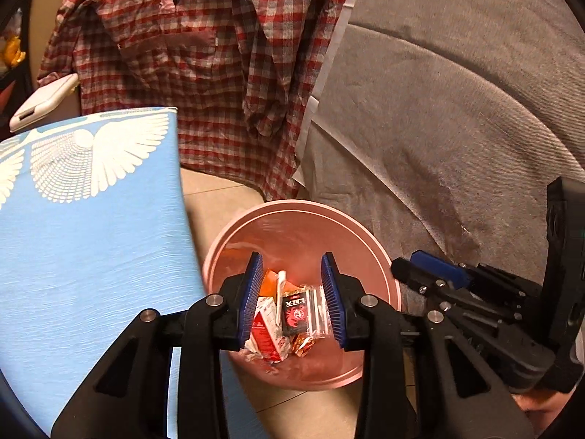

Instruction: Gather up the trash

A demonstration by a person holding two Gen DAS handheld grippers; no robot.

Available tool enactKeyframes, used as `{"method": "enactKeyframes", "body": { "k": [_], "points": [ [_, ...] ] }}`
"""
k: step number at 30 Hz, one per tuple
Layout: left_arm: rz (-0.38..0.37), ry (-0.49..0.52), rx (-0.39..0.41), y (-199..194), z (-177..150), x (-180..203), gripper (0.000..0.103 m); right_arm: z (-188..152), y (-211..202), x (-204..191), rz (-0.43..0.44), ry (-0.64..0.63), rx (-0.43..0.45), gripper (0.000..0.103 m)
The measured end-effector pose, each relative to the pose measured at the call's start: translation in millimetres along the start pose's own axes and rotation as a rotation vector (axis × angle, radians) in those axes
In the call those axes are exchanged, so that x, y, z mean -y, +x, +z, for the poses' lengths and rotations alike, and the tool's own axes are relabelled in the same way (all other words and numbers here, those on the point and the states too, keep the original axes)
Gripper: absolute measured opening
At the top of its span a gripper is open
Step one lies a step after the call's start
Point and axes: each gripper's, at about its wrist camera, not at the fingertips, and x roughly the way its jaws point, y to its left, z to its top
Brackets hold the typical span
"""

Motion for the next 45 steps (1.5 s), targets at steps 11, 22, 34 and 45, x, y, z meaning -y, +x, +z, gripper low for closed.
{"method": "enactKeyframes", "body": {
  "k": [11,22,34,45],
  "points": [
    [0.052,0.101,0.087,-73.9,-27.5,-2.2,0.034,-19.5,-82.8,-24.7,-0.005,-0.053,0.192,0.044],
    [0.106,0.059,0.195,-155.6,-70.7,2.5,0.052,-87.2,-171.6,-31.8,-0.052,-0.044,0.352,0.063],
    [0.176,0.014,0.24,-190.3,-139.0,35.3,0.084,-148.7,-218.9,-33.1,-0.158,-0.033,0.392,0.096],
    [0.236,-0.025,0.244,-193.7,-146.2,34.9,0.09,-154.1,-215.8,-35.7,-0.193,-0.062,0.37,0.096]
  ]
}}
